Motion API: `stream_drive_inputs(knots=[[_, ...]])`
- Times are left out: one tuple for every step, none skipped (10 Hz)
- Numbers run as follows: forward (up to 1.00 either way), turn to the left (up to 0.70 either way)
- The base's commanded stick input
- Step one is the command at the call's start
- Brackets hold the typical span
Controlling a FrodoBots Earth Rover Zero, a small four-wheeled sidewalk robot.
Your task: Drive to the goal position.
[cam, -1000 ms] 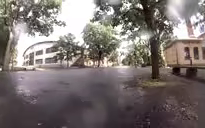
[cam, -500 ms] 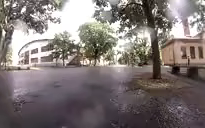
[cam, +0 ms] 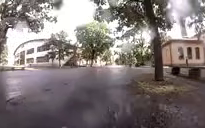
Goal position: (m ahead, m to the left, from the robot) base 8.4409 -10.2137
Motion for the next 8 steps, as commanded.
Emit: stream_drive_inputs(knots=[[0.85,0.0],[0.85,-0.03],[0.85,-0.33],[0.85,-0.34],[0.85,-0.34],[0.85,-0.34],[0.85,0.0],[0.85,0.0]])
